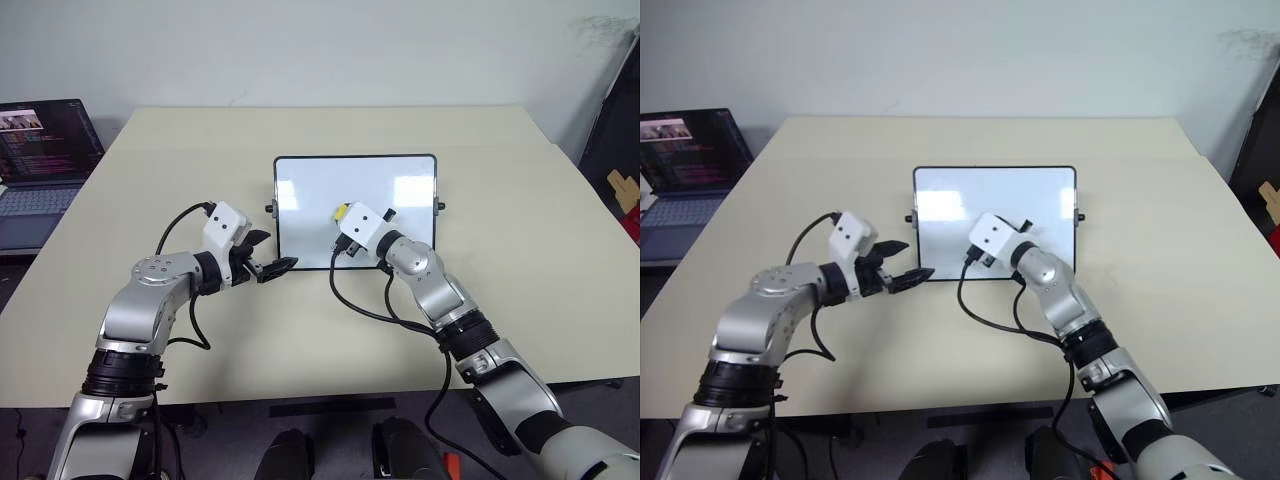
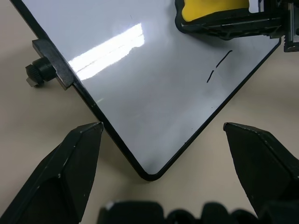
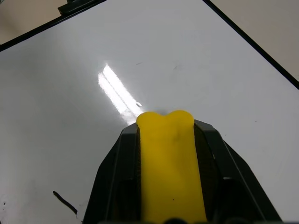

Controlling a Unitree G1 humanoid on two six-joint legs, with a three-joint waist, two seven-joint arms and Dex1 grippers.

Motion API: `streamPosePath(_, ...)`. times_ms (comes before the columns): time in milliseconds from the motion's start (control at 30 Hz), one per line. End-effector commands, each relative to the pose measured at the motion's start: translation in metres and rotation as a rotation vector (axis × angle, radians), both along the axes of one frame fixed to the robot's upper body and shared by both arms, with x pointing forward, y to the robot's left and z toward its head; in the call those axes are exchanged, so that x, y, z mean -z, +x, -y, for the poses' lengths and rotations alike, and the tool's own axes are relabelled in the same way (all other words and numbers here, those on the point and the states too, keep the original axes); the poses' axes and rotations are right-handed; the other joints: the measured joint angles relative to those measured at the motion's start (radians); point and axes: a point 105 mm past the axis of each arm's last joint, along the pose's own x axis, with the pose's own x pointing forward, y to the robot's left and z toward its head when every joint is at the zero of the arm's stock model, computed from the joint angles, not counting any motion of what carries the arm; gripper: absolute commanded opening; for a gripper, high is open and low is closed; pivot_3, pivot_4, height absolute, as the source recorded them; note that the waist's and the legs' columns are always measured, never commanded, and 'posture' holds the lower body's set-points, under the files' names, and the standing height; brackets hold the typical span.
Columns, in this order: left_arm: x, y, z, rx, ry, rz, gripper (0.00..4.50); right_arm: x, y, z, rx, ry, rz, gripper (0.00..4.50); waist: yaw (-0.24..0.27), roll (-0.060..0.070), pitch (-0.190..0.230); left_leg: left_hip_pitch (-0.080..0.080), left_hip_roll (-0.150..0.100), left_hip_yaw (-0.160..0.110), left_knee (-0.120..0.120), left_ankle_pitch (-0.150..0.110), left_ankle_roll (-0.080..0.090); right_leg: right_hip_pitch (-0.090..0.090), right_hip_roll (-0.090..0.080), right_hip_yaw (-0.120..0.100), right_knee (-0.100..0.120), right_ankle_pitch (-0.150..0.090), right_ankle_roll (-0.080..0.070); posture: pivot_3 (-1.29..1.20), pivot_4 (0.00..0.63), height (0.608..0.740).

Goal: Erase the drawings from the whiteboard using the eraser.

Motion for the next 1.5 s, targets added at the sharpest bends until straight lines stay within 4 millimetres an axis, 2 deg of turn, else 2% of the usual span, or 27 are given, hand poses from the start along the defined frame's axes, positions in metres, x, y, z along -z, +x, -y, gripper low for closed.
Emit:
streamPosePath(33,-0.011,-0.002,0.003,0.018,-0.002,0.047,4.5,0.002,0.005,0.031,0.085,0.072,-0.039,1.17,0.002,0.0,0.0,0.0,0.0,0.0,0.0,0.0,0.0,0.0,0.0,0.0,0.0,0.0,0.0,0.0,0.15,0.74)
streamPosePath(133,-0.01,-0.002,0.002,0.015,-0.001,0.046,4.5,0.003,0.002,0.05,0.106,0.135,-0.06,1.17,0.012,0.0,0.0,0.0,0.0,-0.001,0.0,0.0,0.0,0.001,0.0,-0.001,0.0,0.0,0.0,0.0,0.15,0.74)
streamPosePath(233,-0.01,-0.002,0.003,0.02,-0.006,0.052,4.5,-0.01,-0.011,0.043,0.021,0.281,-0.072,1.17,0.013,0.0,0.0,0.0,-0.001,-0.002,0.001,0.0,0.0,0.003,-0.002,-0.001,-0.001,0.0,0.0,0.0,0.15,0.74)
streamPosePath(333,-0.014,-0.002,0.006,0.04,-0.023,0.082,4.5,-0.037,-0.037,0.029,-0.132,0.471,-0.086,1.17,0.009,0.0,0.001,0.0,-0.001,-0.002,0.0,0.0,0.0,0.002,-0.001,-0.001,-0.001,0.0,0.0,0.0,0.15,0.74)
streamPosePath(400,-0.015,-0.004,0.007,0.055,-0.023,0.104,4.5,-0.04,-0.054,0.027,-0.203,0.499,-0.119,1.17,0.003,0.001,0.001,-0.001,0.0,-0.001,0.0,0.0,0.0,0.0,-0.001,-0.001,-0.001,0.0,0.0,0.0,0.15,0.74)
streamPosePath(467,-0.015,-0.006,0.007,0.06,-0.03,0.107,4.5,-0.035,-0.069,0.031,-0.232,0.483,-0.162,1.17,0.004,0.001,0.001,-0.001,0.0,-0.001,0.0,0.0,0.0,0.0,-0.001,-0.001,-0.001,0.0,0.0,0.0,0.15,0.74)
streamPosePath(600,-0.004,-0.016,0.005,0.077,-0.013,0.077,4.5,-0.004,-0.101,0.053,-0.235,0.318,-0.263,1.17,0.013,0.001,0.001,-0.001,0.0,-0.001,0.0,-0.001,0.001,0.001,-0.001,-0.001,-0.003,-0.001,0.001,0.0,0.15,0.74)
streamPosePath(800,0.014,-0.02,-0.005,0.044,0.019,0.032,4.5,0.034,-0.124,0.079,-0.191,0.073,-0.307,1.17,0.012,0.001,0.002,-0.002,-0.001,-0.002,0.0,-0.001,0.002,0.002,-0.002,-0.002,-0.003,-0.001,0.002,0.0,0.15,0.74)
streamPosePath(867,0.014,-0.019,-0.006,0.041,0.017,0.032,4.5,0.037,-0.124,0.079,-0.191,0.038,-0.284,1.17,0.009,0.0,0.002,0.0,-0.001,-0.001,0.0,-0.001,0.002,0.003,-0.002,-0.002,-0.003,-0.001,0.002,0.0,0.15,0.74)
streamPosePath(1000,0.012,-0.018,-0.005,0.041,0.009,0.038,4.5,0.029,-0.114,0.071,-0.193,-0.003,-0.176,1.17,0.007,0.0,0.002,0.001,-0.001,0.0,0.0,-0.001,0.002,0.004,-0.001,-0.001,-0.002,-0.001,0.002,0.0,0.15,0.74)
streamPosePath(1200,0.019,-0.021,-0.015,0.009,0.005,0.036,4.5,0.012,-0.079,0.034,-0.192,-0.092,0.038,1.17,0.008,0.0,0.002,0.002,-0.001,0.0,0.0,-0.001,0.002,0.004,-0.001,-0.001,-0.002,-0.001,0.002,0.0,0.15,0.74)
streamPosePath(1333,0.012,-0.02,-0.014,0.016,0.0,0.056,4.5,0.008,-0.058,0.01,-0.221,-0.124,0.057,1.17,0.009,0.0,0.002,0.002,-0.001,0.0,0.0,-0.001,0.001,0.004,-0.001,-0.001,-0.003,-0.001,0.002,0.0,0.15,0.74)
streamPosePath(1500,0.0,-0.017,-0.004,0.065,-0.011,0.082,4.5,0.004,-0.041,-0.007,-0.238,-0.161,0.054,1.17,0.013,0.0,0.002,0.001,-0.001,-0.001,0.0,-0.001,0.001,0.004,-0.002,-0.002,-0.003,-0.001,0.002,0.0,0.15,0.74)
